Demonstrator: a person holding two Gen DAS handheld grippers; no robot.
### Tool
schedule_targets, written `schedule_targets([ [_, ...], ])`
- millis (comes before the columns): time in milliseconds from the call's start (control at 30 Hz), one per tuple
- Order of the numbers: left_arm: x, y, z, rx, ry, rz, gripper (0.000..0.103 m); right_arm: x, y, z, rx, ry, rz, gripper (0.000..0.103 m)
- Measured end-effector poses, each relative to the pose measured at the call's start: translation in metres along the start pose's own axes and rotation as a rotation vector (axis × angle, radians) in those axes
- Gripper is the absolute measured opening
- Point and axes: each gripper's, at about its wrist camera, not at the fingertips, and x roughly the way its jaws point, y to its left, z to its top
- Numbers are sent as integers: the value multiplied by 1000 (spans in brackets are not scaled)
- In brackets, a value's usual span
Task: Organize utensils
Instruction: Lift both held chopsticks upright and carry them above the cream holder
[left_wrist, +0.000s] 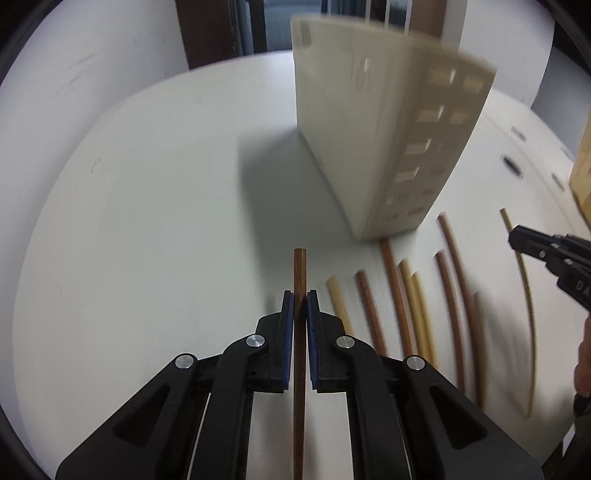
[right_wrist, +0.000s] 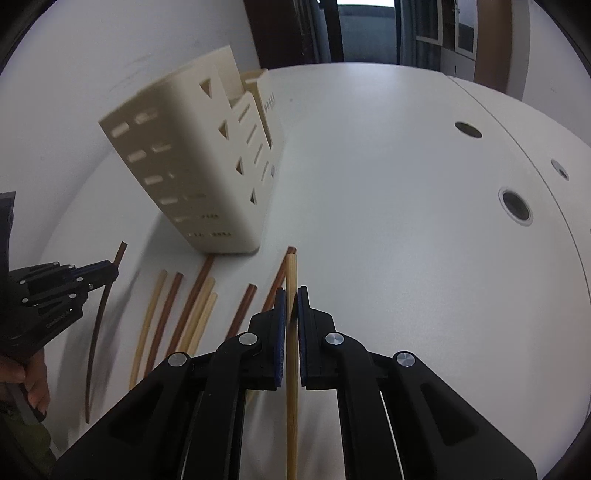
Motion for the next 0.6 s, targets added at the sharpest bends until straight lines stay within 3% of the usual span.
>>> schedule_targets([
  [167, -40, -12, 9, 8, -146, -35, 6, -23, 8, 12, -15, -106, 27, 7],
  [600, -88, -23, 37, -49, -429, -105, 6, -74, 25, 47, -69, -359, 81, 7],
])
